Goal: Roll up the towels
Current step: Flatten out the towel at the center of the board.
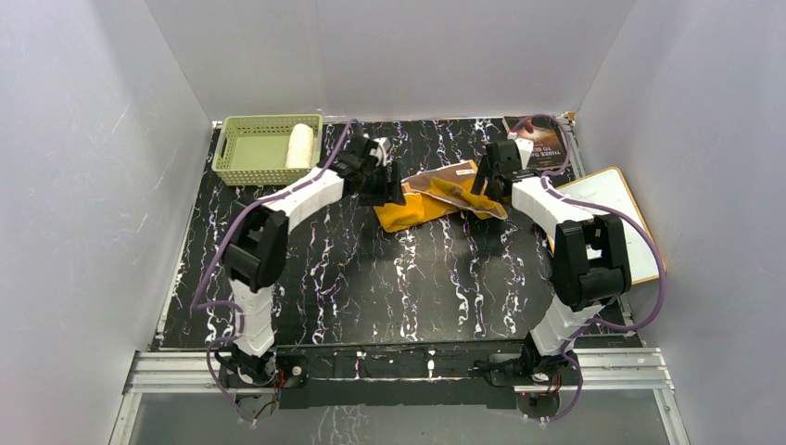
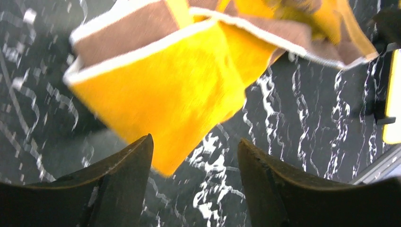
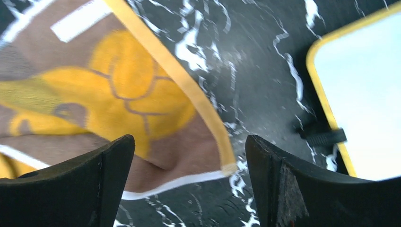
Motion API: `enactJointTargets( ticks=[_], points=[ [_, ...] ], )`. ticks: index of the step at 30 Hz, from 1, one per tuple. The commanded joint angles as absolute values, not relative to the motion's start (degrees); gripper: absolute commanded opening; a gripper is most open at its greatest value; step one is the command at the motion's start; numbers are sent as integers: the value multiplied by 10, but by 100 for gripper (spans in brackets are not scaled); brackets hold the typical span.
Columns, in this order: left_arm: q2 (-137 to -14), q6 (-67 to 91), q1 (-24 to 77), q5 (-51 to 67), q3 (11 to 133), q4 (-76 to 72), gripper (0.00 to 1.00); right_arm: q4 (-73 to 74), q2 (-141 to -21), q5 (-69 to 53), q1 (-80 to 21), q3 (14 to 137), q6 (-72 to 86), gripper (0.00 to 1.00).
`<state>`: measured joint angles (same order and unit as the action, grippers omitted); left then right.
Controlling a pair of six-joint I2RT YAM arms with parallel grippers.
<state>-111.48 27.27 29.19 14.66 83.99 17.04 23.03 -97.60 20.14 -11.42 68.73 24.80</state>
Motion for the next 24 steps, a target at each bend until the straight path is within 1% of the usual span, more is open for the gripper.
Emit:
enactJointTargets(
  ticks=[1, 5, 10, 13, 14, 15, 16, 17, 18, 19, 20, 21, 24],
  points=[
    [-1170, 213, 327, 92, 957, 209, 69, 262, -974, 236, -104, 657, 286, 86],
    [-1240, 186, 347, 82, 1023, 238, 71, 246, -966, 186, -89, 619, 301, 86],
    [-1293, 167, 360, 73, 1043, 257, 69, 231, -962, 154, -87, 588, 309, 83],
    [-1313, 158, 365, 44, 1042, 278, 67, 230, -964, 151, -87, 580, 309, 79],
    [-1316, 155, 365, 35, 1036, 282, 66, 228, -963, 146, -87, 578, 309, 75],
    [-1316, 151, 365, 26, 1029, 284, 62, 225, -961, 142, -86, 574, 309, 63],
    [-1314, 147, 365, 17, 1022, 286, 52, 221, -957, 138, -86, 571, 309, 50],
    [-1306, 144, 365, 7, 1012, 292, 35, 218, -952, 134, -86, 570, 309, 38],
    [-1299, 140, 364, -3, 1003, 293, 21, 216, -949, 128, -85, 569, 309, 22],
    [-1281, 135, 361, -10, 989, 293, 11, 213, -942, 122, -85, 569, 309, 10],
    [-1261, 132, 357, -16, 974, 293, 2, 212, -934, 118, -84, 570, 310, 0],
    [-1239, 131, 349, -21, 959, 296, 0, 213, -926, 115, -84, 571, 311, 0],
    [-1154, 132, 302, -11, 894, 297, 0, 214, -889, 112, -77, 576, 319, 0]
  ],
)
